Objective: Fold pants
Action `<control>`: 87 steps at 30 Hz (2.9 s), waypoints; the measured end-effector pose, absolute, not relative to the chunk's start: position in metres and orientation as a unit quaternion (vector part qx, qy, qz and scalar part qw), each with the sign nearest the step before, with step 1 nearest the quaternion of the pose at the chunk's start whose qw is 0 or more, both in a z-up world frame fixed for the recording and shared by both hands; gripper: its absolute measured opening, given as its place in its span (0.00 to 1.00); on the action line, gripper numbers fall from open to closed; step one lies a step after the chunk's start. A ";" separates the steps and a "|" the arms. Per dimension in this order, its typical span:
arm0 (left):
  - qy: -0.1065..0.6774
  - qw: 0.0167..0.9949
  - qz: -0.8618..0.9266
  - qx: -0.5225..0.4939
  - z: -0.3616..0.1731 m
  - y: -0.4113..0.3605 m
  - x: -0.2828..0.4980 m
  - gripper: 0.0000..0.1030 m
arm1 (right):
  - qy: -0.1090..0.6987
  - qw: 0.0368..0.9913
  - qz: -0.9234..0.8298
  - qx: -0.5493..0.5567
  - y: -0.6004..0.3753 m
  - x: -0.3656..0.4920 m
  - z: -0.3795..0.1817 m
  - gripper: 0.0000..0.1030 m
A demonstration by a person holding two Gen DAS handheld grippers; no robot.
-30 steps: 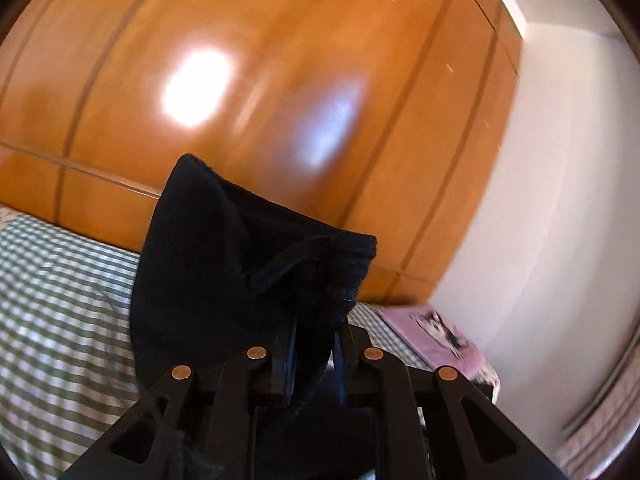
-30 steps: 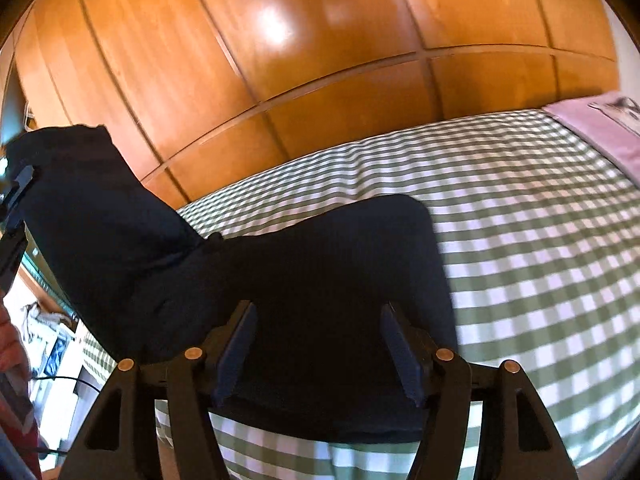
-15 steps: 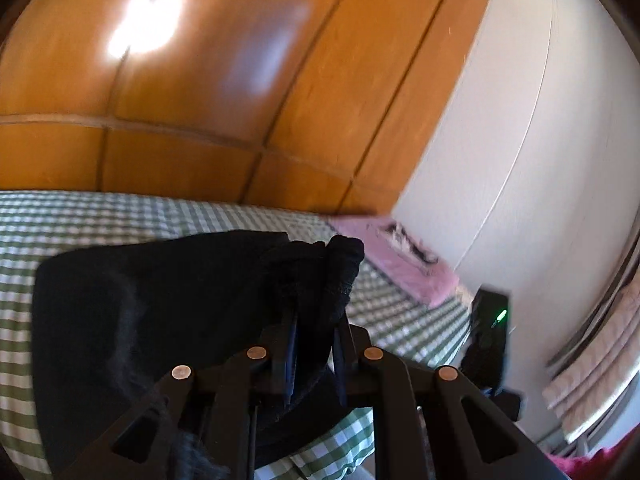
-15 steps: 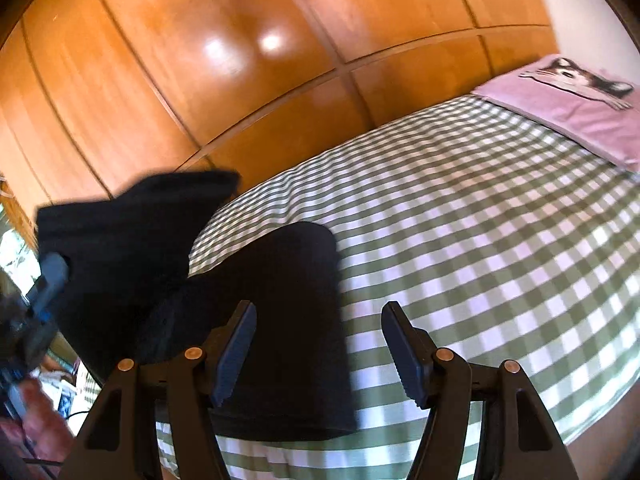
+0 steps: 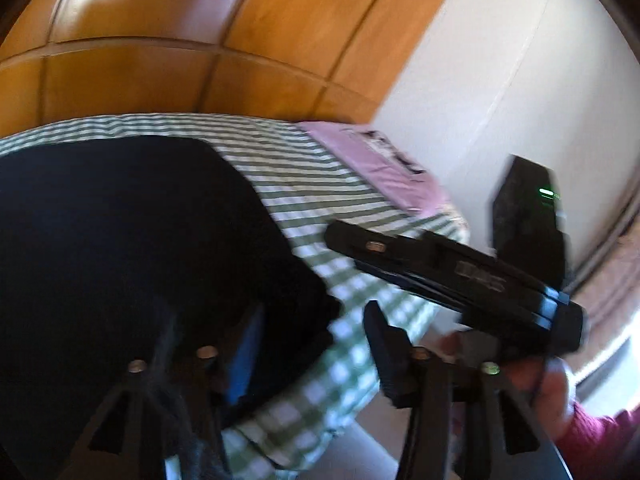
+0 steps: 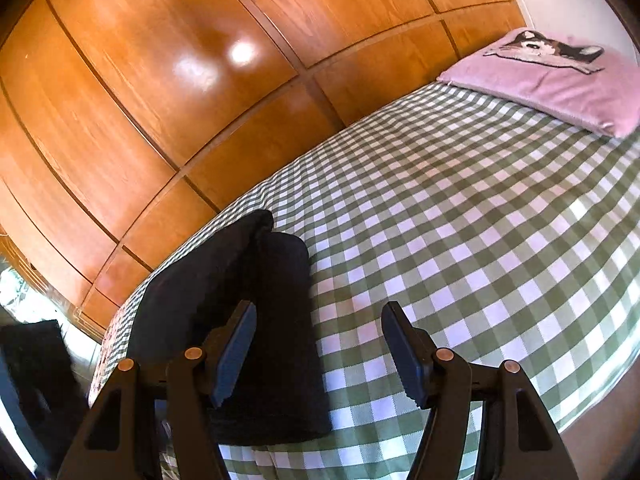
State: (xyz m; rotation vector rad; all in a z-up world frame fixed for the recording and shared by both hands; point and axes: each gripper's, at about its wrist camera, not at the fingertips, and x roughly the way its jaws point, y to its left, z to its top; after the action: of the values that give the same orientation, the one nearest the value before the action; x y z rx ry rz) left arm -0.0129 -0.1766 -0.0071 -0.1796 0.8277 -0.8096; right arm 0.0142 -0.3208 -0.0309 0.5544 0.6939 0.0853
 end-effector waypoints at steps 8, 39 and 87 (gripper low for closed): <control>0.348 0.854 -0.376 -0.092 0.023 -0.130 -0.027 0.62 | 0.314 0.913 0.072 0.251 -0.306 0.016 -0.014 0.64; 0.410 0.904 -0.090 -0.082 -0.010 -0.012 0.023 0.66 | 0.387 0.895 0.167 0.145 -0.238 0.093 -0.011 0.17; 0.446 0.889 -0.090 0.046 -0.014 -0.056 0.117 0.55 | 0.409 0.905 0.104 0.050 -0.211 0.138 -0.023 0.07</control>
State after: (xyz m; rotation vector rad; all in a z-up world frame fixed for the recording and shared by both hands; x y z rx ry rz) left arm 0.1170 -0.0562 -0.0135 0.0950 0.9259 -0.1862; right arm 0.1376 -0.2113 -0.0225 0.1031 0.8440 0.2156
